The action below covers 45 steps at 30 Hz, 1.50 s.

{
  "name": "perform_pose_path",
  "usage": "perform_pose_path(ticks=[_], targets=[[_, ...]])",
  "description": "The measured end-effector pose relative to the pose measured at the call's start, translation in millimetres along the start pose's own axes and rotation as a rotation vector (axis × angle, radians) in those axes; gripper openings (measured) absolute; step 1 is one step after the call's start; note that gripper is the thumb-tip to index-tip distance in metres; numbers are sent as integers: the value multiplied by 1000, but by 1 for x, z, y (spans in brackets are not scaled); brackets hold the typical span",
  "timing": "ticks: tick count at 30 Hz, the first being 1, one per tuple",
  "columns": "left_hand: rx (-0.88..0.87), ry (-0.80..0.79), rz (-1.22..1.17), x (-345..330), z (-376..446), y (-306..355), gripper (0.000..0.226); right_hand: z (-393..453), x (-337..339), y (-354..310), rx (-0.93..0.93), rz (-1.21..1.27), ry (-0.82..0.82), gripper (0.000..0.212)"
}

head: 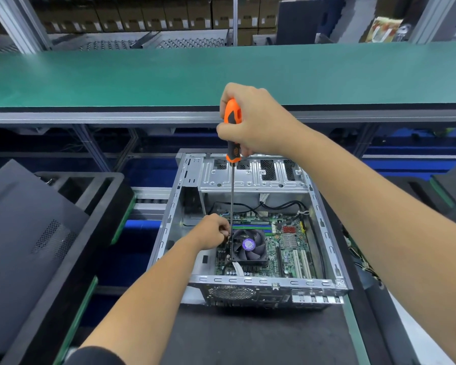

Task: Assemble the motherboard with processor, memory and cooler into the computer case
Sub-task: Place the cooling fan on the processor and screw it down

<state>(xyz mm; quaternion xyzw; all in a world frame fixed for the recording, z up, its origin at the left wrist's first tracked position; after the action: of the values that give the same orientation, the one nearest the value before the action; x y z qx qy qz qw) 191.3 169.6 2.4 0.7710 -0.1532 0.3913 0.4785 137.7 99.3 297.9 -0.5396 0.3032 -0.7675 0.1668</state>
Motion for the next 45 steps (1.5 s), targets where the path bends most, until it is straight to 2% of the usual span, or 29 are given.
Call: perform_pose_path(ticks=[5,9,14,32,38,45], targets=[[-40,19,-93,2,-3,1,23,4,1,-2,20,-6,13,18],[-76,28,-112,4,-4,5,28,6,4,-2,22,20,22,18],[-57,17,-106,4,-4,3,12,3,4,-2,18,25,11,17],[-57,57,8,9,-6,12,23,-5,12,-2,29,29,29,17],[-54,60,15,9,-7,13,17,-8,4,-12,72,46,-71,18],[-63,47,73,8,-7,15,13,2,-5,-12,26,-188,-110,27]])
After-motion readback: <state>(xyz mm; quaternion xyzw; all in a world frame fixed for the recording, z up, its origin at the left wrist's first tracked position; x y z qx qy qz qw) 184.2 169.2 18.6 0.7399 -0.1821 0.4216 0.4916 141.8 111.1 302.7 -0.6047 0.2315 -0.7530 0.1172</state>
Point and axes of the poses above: each hand's wrist, its own z-axis towards the middle knuckle, its own x-axis out of the back of the hand, y = z × x, the point moved 9 cm from there along z, towards the middle knuckle, and after that the axes turned 5 degrees about -x, right-handed, at the moved point
